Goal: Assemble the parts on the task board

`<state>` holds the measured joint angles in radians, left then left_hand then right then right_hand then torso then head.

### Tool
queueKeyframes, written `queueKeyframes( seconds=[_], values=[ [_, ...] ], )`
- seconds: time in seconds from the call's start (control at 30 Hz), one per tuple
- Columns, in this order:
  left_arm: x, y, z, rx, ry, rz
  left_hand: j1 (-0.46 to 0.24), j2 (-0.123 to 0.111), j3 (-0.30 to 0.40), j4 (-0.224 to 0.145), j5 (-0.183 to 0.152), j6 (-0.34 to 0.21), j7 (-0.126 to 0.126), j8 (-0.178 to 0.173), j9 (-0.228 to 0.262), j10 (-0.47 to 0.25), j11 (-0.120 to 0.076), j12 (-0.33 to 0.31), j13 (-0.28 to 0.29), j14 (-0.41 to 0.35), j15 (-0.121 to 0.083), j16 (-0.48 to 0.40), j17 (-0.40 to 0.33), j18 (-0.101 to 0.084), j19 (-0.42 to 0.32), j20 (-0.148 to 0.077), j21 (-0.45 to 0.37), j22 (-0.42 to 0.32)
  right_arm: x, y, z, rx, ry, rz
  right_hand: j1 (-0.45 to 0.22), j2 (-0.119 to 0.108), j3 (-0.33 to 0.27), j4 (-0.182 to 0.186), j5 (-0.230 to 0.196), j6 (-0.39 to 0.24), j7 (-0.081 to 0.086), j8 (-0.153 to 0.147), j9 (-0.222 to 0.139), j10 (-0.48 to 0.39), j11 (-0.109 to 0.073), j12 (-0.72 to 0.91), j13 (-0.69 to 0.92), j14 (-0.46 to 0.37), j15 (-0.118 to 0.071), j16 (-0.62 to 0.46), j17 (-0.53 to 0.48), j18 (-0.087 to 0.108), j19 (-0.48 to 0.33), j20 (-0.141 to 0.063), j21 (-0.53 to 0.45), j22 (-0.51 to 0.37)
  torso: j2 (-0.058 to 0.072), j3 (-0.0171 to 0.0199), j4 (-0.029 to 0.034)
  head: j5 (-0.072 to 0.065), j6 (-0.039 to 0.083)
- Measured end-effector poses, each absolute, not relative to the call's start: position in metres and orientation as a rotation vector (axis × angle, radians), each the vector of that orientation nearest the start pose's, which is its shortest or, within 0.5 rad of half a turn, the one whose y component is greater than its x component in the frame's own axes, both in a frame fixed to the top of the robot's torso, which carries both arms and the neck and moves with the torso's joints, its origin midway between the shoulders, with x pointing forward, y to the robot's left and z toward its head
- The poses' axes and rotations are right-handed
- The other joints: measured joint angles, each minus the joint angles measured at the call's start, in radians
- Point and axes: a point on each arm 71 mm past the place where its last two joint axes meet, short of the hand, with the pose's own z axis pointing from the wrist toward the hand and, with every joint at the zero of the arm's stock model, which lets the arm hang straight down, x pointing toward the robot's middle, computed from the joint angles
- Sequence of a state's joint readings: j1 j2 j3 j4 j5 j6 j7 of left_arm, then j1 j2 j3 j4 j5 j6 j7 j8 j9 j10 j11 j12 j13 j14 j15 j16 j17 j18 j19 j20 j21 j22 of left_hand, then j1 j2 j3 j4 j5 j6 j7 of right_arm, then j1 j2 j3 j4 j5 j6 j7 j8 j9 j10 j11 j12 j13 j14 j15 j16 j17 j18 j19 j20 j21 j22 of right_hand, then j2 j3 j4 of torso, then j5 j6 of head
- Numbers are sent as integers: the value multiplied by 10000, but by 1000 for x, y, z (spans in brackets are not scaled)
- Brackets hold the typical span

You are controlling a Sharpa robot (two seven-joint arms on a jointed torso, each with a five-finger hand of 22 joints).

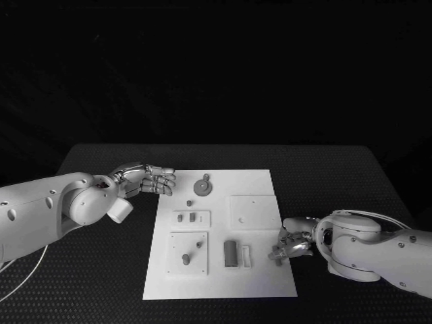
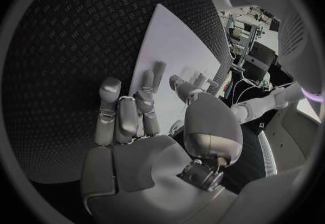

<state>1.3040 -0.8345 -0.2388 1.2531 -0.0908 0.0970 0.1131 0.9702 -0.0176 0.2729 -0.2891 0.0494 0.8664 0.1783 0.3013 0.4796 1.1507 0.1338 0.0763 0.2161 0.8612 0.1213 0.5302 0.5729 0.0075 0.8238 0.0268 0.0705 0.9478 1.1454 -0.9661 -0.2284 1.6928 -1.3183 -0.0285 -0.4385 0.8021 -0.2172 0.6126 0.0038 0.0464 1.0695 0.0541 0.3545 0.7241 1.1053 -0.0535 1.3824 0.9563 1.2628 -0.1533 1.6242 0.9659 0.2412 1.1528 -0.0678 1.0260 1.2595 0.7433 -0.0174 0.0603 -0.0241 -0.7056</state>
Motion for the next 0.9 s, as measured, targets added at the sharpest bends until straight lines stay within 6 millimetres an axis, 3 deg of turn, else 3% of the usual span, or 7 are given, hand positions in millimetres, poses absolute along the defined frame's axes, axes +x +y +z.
queueKeyframes(
  seconds=[0.23,0.37,0.43,0.67,0.9],
  values=[
    [513,274,-226,-10683,19308,-13435,0,0,0,0,0,0,0,0,-1,0,0,0,-1,0,0,0,-1,-1,0,0,0,0,400,-219,-288,-973,22736,3574,215,215,-79,-615,0,78,-39,-12,36,49,15,-62,100,89,-12,-38,55,-1,13,12,-19,31,0,2,0,6,4],
    [513,274,-226,-10669,19299,-13461,0,0,0,0,0,0,0,0,-1,0,0,0,-1,0,0,0,-1,0,0,0,0,0,401,-216,-290,-1417,22509,3469,152,481,-173,-1286,0,183,-58,-1,64,49,16,-194,142,118,-9,-85,86,-4,-13,7,-69,60,-2,-1,6,-9,14],
    [513,274,-226,-10667,19293,-13466,0,0,0,0,0,0,0,0,-1,0,0,0,-1,0,0,0,-2,0,0,0,0,0,401,-215,-291,-1592,22420,3436,130,503,-163,-1494,0,217,-45,3,220,49,16,-194,157,121,-12,-123,86,-6,-43,36,-85,60,-4,-1,11,-19,22],
    [512,275,-225,-10668,19268,-13473,0,0,0,0,0,0,0,0,-1,0,0,0,-2,0,0,0,0,0,0,0,0,0,401,-211,-291,-1993,22231,3468,317,689,-72,-2157,0,218,-45,4,233,83,51,-321,165,71,38,-164,22,-13,-44,36,-92,74,-6,-7,12,-31,15],
    [512,275,-225,-10671,19255,-13476,0,0,0,0,0,0,0,0,-2,0,0,0,7,0,0,0,7,0,0,0,0,0,401,-209,-291,-2120,22179,3473,419,1095,-1,-2796,0,248,-40,21,233,83,51,-482,116,23,87,-181,-44,-18,-79,72,-136,102,-7,-7,6,-44,21]
  ],
)
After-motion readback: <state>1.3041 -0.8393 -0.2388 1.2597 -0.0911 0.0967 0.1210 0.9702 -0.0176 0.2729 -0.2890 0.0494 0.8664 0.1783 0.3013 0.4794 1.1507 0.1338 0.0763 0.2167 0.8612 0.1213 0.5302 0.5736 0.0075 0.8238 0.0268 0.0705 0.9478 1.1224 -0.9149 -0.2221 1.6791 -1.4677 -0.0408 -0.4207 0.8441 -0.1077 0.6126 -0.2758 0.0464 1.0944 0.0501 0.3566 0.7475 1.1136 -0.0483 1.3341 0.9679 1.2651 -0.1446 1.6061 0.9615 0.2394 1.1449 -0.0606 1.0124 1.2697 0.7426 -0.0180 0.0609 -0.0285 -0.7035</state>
